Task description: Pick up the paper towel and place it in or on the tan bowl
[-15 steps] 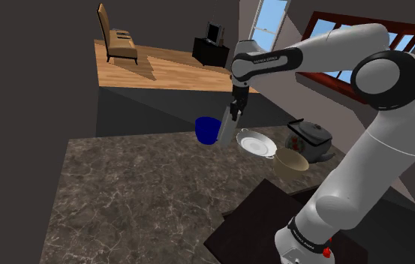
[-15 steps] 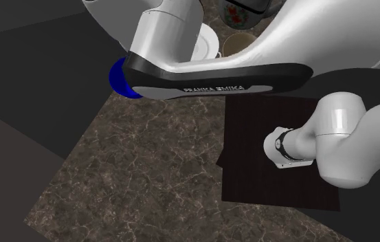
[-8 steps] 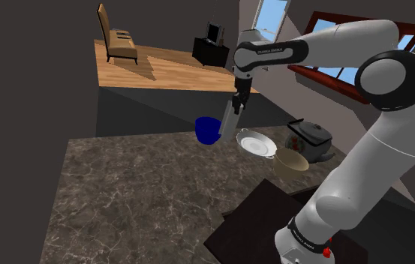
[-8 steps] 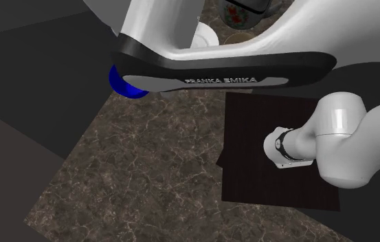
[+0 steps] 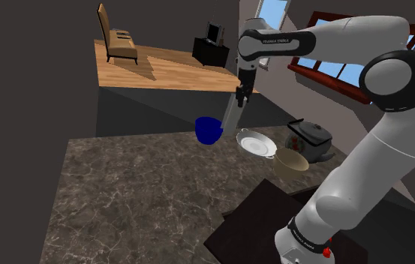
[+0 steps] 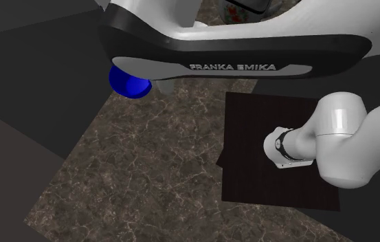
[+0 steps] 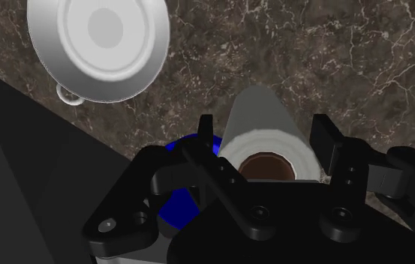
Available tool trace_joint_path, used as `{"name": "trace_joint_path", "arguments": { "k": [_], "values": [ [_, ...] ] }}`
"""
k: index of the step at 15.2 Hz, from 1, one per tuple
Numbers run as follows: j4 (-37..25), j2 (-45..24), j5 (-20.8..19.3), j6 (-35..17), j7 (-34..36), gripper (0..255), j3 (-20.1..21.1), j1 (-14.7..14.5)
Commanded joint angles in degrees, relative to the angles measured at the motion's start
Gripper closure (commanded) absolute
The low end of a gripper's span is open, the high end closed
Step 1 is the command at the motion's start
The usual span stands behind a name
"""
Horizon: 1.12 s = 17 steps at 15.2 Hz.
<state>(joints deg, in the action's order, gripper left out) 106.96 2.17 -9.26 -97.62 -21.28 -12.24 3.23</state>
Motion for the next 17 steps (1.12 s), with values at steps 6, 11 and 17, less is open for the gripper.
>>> {"name": "trace_joint_path", "arguments": {
  "k": [6,11,17],
  "values": [
    [6.21,8.32,-3.08,0.89,-5.97,255,-3.41,3.25],
    [9.22,13.58,-5.73,1.92,-11.01,255,-6.37,5.91],
    [10.69,18.33,-9.02,3.4,-17.75,255,-10.39,9.16]
  ]
}}
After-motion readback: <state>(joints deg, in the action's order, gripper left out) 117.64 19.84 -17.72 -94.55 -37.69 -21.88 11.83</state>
